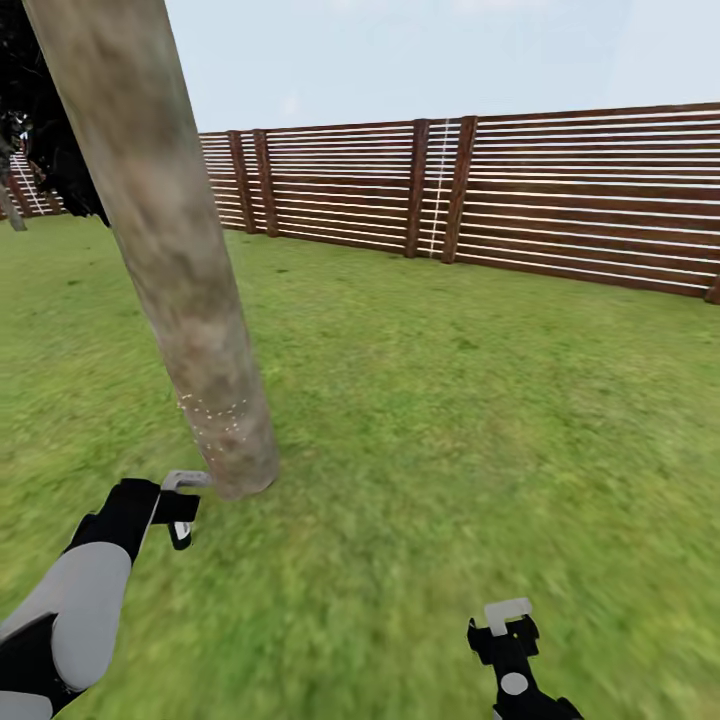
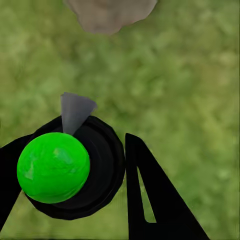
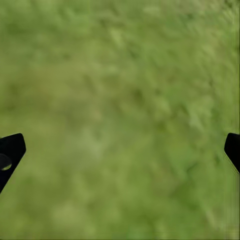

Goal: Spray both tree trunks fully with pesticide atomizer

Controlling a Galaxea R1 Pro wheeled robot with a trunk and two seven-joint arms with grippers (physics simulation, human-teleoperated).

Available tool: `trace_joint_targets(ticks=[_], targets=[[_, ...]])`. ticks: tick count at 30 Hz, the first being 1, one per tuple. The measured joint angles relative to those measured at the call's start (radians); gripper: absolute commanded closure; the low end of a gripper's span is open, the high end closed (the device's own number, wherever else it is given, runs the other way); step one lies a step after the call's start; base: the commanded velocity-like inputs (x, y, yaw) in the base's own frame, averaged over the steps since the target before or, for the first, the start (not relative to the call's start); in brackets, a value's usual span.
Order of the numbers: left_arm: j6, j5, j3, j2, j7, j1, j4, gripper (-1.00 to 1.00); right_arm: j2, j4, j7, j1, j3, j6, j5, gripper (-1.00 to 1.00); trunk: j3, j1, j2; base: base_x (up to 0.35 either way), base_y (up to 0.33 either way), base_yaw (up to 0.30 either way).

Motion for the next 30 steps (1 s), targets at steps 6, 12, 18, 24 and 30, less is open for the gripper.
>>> trace_joint_targets(ticks=[6,12,18,24,30], targets=[[-0.004,0.005,0.007,-0.001,0.001,0.000,0.015,1.00,0.004,0.000,0.000,0.000,0.001,0.000,-0.001,-1.00,0.000,0.000,0.000,0.116,-0.257,0.183],[-0.009,0.001,0.008,0.003,0.002,0.009,0.024,1.00,0.001,0.001,-0.001,0.000,0.000,0.000,0.001,-1.00,0.000,0.000,0.000,0.086,-0.266,0.005],[-0.010,0.000,0.028,0.013,0.002,0.035,0.023,1.00,-0.001,0.001,-0.002,0.002,0.000,0.000,0.001,-1.00,0.000,0.000,0.000,0.009,-0.273,0.000],[-0.010,0.000,0.030,0.011,0.003,0.035,0.024,1.00,0.000,0.001,-0.002,0.003,0.000,-0.001,-0.001,-1.00,0.000,0.000,0.000,0.000,-0.274,0.000],[-0.010,0.000,0.032,0.016,0.004,0.037,0.023,1.00,0.003,0.001,-0.002,0.003,0.000,-0.001,-0.001,-1.00,0.000,0.000,0.000,0.014,-0.275,0.081]])
